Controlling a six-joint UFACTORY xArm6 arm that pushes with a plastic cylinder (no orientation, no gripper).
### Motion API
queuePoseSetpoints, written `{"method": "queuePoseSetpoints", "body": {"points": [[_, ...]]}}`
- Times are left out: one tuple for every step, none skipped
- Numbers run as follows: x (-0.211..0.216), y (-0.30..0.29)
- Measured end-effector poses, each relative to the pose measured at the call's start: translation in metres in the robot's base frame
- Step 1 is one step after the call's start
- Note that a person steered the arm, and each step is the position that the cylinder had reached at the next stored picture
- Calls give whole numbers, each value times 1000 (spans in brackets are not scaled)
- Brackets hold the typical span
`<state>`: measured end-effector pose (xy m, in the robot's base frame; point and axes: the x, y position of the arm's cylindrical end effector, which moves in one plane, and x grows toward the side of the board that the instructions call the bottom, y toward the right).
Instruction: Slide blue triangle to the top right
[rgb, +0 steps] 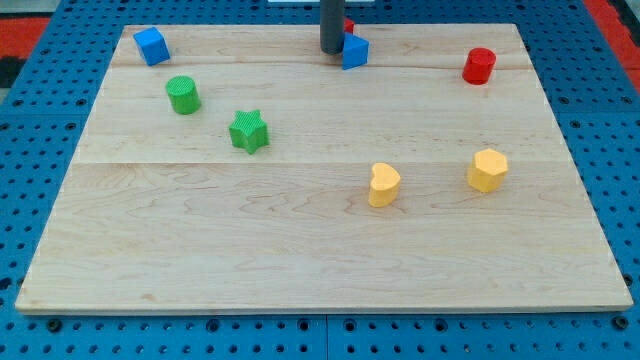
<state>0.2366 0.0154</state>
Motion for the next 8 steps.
{"method": "queuePoseSetpoints", "body": {"points": [[0,1],[15,1],[22,12],[22,41],[22,75],[4,94],[-24,94],[-45,94]]}}
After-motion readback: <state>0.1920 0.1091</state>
